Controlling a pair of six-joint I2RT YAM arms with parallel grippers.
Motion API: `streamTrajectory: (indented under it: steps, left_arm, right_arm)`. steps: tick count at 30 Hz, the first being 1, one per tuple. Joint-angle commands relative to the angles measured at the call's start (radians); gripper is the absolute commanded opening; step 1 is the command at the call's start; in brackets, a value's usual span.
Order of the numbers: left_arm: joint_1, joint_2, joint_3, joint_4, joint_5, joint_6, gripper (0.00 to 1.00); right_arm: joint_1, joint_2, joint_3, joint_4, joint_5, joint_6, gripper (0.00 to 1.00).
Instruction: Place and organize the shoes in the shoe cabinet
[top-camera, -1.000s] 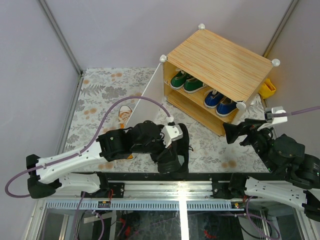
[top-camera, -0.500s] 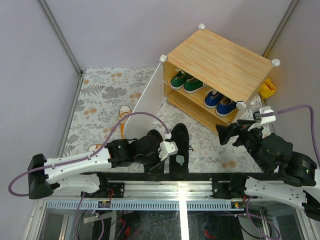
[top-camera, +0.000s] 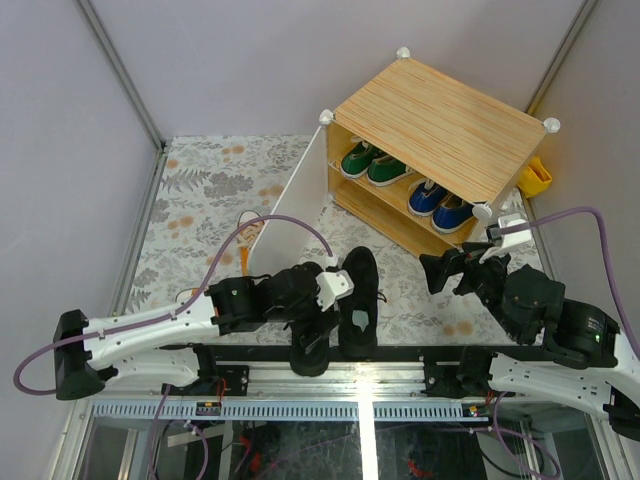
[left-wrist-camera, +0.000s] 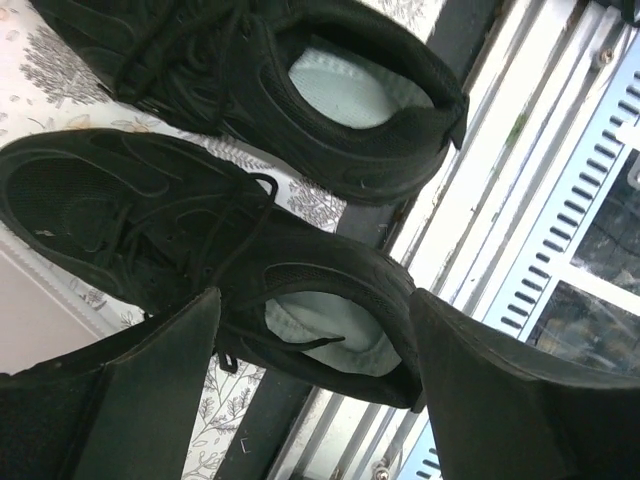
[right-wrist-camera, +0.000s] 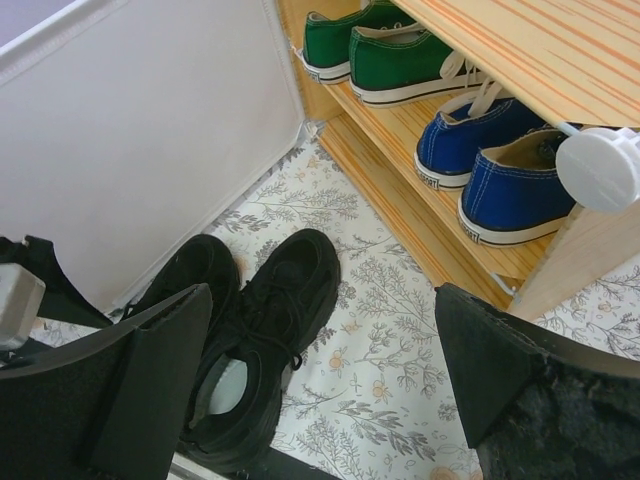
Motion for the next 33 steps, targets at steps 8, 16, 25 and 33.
streamTrajectory:
  steps: [8, 16, 25, 33]
  left_arm:
    - [0.001, 0.115, 0.148, 0.000, -0.136, -0.203, 0.67]
    - [-0.021, 0.255, 0.155, 0.101, -0.170, -0.494, 0.56]
    - [-0.025, 0.294, 0.166, 0.240, -0.237, -0.645, 0.53]
    - [-0.025, 0.370, 0.147, 0.246, -0.318, -0.742, 0.52]
  right_arm:
    - [0.002, 0.014, -0.042, 0.051, -0.055, 0.013, 0.99]
    - [0.003, -0.006, -0.066, 0.056, -0.041, 0.021, 0.99]
    - [0.002, -0.031, -0.084, 0.044, -0.045, 0.042, 0.99]
    - [0.002, -0.059, -0.086, 0.028, -0.046, 0.049, 0.99]
